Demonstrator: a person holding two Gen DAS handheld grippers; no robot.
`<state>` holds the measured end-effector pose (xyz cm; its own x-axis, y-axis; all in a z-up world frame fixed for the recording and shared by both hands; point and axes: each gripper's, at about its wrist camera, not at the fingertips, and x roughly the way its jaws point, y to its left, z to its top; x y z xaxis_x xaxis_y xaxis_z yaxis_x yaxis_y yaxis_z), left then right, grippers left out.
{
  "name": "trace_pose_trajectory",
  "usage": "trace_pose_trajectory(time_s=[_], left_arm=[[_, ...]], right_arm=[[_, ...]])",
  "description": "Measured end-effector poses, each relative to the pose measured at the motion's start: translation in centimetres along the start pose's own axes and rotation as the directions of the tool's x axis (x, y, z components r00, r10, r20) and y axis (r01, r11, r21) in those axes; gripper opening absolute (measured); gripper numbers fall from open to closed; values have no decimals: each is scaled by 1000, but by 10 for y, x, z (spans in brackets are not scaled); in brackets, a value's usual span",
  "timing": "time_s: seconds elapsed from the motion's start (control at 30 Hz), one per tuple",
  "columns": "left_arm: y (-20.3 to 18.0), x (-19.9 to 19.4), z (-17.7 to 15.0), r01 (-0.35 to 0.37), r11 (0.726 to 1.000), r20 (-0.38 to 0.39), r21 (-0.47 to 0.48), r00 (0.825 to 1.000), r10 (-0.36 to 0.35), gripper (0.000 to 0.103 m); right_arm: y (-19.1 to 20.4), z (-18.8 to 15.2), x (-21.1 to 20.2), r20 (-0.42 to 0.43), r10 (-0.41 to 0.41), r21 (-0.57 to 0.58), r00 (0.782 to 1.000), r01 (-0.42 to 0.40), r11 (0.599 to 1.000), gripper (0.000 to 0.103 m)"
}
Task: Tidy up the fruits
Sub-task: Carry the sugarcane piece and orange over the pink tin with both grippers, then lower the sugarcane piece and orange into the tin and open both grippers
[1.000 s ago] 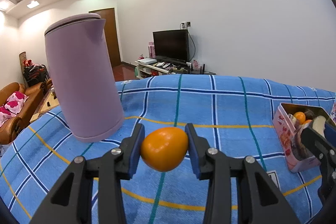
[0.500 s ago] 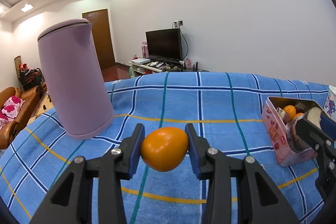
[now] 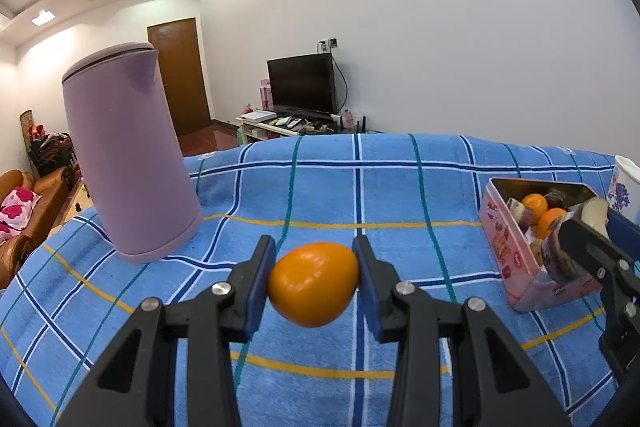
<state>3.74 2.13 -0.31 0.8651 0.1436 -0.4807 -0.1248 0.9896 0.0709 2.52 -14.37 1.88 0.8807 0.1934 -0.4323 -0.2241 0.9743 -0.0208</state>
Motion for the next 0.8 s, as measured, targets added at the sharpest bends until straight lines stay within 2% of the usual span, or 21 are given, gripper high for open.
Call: trace_pose_trajectory(time_s=[0.47,0.8], left_arm=[[-33,-5,-1,58,998,-12,37,998,-58,42],[-74,-17,8,126,988,30,87,991,-129,42]], right_arm=[[-22,-3,-11,9,-32,9,999,32,999,40],[-53,-4,-19,14,-88,45,996,88,995,40]])
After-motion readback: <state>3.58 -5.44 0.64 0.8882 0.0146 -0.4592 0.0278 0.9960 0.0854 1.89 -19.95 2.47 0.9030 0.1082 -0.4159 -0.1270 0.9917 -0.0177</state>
